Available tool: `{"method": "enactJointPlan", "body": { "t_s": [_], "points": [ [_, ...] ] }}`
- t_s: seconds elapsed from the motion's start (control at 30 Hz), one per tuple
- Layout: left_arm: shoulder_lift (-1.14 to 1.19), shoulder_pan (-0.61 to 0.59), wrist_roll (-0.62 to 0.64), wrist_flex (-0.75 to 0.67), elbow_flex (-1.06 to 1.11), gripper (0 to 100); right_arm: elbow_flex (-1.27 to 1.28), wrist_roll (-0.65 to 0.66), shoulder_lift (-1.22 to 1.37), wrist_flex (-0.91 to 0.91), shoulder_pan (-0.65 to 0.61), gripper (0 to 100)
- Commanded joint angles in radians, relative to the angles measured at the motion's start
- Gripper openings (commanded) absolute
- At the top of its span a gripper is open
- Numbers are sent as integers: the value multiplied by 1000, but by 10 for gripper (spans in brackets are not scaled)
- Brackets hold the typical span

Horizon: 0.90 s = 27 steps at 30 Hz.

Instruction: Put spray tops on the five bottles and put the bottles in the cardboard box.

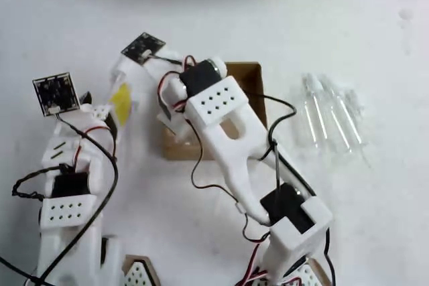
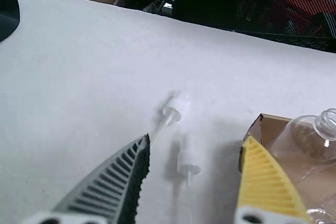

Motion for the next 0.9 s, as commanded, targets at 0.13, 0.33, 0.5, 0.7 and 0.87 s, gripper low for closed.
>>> {"method": "enactJointPlan", "body": {
  "t_s": [0.13, 0.33, 0.5, 0.7, 0.87],
  "points": [
    [-25, -12, -9, -29, -9, 268, -29, -2, -7, -1, -12, 22],
    [-25, -12, -9, -29, -9, 268, -29, -5, -10, -1, -15, 26],
    [-25, -12, -9, -29, -8, 268, -31, -9, -15, 2, -15, 47],
    [-25, -12, -9, -31, -8, 268, -31, -9, -16, 7, -15, 152],
    [-25, -12, -9, -32, -6, 268, -117, -9, -16, 50, -13, 152]
  ]
}}
